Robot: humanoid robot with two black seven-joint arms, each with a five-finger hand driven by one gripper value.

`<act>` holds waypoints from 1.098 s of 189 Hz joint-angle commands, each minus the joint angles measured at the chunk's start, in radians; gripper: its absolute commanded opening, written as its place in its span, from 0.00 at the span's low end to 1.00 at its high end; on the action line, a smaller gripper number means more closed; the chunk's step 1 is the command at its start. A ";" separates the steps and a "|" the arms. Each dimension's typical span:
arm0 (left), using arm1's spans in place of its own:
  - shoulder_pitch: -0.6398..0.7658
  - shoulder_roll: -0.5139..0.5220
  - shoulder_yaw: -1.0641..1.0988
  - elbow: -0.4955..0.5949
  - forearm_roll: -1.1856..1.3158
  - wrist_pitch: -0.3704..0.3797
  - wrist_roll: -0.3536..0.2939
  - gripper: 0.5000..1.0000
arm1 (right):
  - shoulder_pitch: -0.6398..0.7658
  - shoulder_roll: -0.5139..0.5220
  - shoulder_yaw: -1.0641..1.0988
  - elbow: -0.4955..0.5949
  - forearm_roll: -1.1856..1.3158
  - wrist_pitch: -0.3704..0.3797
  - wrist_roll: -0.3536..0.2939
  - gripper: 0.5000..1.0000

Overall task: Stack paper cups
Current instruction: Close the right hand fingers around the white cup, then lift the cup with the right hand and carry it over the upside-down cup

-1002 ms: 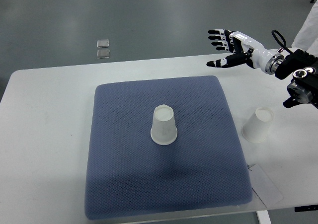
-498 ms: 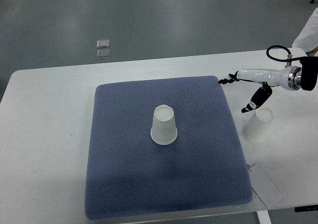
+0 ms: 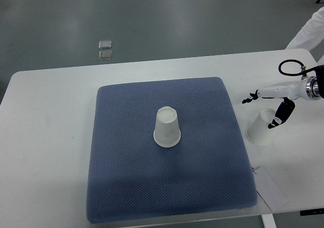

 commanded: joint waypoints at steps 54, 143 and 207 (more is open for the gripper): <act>0.000 0.000 0.000 0.000 0.000 0.000 0.000 1.00 | -0.024 0.011 -0.039 -0.039 -0.010 -0.039 0.028 0.82; 0.000 0.000 0.000 0.000 0.000 0.000 0.000 1.00 | -0.045 0.014 -0.039 -0.107 -0.015 -0.105 0.065 0.43; 0.000 0.000 0.000 0.000 0.000 0.000 0.000 1.00 | -0.030 0.016 -0.025 -0.112 -0.004 -0.120 0.086 0.24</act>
